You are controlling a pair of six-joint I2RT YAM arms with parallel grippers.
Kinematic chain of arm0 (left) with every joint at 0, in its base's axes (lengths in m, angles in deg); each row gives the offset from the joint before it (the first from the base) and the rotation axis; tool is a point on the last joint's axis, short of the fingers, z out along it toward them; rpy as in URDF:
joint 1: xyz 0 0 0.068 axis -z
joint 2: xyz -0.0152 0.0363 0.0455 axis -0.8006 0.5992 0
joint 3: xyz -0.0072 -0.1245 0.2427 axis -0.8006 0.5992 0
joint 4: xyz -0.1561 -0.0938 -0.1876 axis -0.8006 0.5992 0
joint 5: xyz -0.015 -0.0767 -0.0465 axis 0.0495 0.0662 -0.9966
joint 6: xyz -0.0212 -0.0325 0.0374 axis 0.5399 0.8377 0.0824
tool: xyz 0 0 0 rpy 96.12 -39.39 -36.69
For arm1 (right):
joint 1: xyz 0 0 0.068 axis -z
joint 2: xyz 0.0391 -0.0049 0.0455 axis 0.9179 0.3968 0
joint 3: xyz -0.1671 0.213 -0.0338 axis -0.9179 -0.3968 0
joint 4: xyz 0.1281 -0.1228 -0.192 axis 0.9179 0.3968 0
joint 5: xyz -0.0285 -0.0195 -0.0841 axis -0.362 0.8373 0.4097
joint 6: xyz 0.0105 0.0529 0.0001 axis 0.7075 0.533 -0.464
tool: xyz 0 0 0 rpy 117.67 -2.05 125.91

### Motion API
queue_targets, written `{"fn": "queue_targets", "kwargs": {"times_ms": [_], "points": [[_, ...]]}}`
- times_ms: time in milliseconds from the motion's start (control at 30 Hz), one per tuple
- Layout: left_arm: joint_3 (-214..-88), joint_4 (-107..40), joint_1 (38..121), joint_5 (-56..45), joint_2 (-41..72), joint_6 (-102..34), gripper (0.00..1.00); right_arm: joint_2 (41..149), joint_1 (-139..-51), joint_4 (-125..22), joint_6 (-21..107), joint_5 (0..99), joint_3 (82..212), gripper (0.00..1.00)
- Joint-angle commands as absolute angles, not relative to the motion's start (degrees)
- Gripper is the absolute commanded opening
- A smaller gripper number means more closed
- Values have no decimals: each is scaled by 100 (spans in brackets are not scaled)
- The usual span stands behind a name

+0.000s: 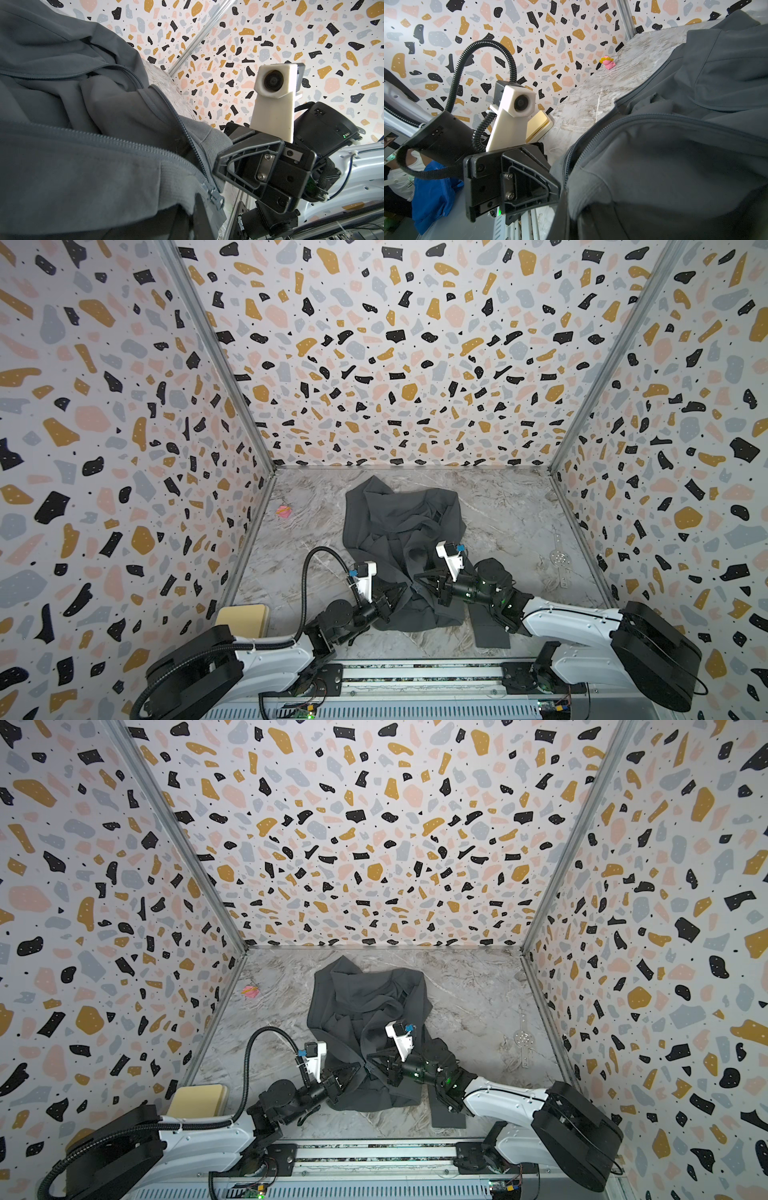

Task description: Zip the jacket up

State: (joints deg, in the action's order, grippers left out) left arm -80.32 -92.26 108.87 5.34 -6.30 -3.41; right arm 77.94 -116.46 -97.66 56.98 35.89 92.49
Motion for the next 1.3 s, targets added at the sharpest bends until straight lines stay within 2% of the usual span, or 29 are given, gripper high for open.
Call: {"fn": "queue_targets", "kwargs": {"times_ms": [0, 1267], "points": [[-7979, -9633, 10900, 497, -657, -370, 0, 7633, -11666, -9990, 5601, 3587, 9414, 0], [-7975, -9714, 10900, 454, -537, -352, 0, 7819, -11616, -10064, 5604, 3506, 9468, 0]]}}
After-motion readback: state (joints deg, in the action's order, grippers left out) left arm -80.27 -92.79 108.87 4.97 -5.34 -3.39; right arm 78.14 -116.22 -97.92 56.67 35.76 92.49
